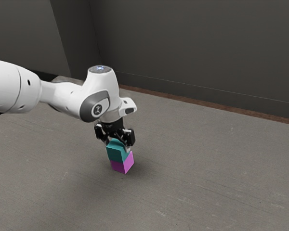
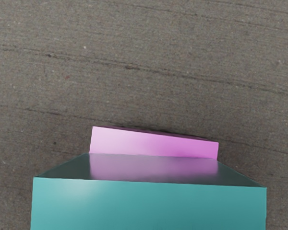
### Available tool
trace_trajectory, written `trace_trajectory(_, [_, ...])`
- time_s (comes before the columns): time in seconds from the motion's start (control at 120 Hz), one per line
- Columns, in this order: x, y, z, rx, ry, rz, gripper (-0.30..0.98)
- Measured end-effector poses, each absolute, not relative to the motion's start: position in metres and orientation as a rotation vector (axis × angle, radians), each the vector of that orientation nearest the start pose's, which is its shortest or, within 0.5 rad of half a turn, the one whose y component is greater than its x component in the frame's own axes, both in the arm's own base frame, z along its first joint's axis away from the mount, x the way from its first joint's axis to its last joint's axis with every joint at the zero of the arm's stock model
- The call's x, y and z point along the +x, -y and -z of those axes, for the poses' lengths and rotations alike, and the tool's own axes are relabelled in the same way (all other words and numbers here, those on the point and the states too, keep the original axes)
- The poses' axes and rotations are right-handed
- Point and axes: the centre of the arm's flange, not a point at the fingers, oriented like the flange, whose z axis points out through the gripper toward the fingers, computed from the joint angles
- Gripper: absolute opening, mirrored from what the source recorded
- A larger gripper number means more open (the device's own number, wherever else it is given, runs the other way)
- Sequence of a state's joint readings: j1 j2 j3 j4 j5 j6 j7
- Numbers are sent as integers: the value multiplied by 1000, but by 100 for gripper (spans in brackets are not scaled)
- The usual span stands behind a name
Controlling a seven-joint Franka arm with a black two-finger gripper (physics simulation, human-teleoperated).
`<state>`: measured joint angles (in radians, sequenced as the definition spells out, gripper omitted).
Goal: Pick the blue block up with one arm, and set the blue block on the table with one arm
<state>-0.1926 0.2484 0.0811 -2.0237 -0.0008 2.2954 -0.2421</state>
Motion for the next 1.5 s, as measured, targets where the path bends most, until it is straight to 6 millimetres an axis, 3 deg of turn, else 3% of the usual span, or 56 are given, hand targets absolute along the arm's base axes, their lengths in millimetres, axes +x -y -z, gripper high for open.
trace_trajectory(0.417, [592,67,-328,-3117,218,42,43])
trace_trajectory(0.567, [602,71,-351,-3118,211,80,41])
trace_trajectory(0.658, [602,97,-361,-3132,148,83,41])
trace_trajectory(0.8, [589,179,-367,-3156,-38,82,40])
trace_trajectory(0.858, [585,192,-360,-3157,-58,62,40])
trace_trajectory(0.983, [588,194,-322,-3152,-30,-14,40])
trace_trajectory(1.083, [587,202,-307,-3157,-27,-34,40])
trace_trajectory(1.367, [587,205,-295,-3171,25,-45,40])
trace_trajectory(1.5, [588,206,-293,-3180,50,-49,50])
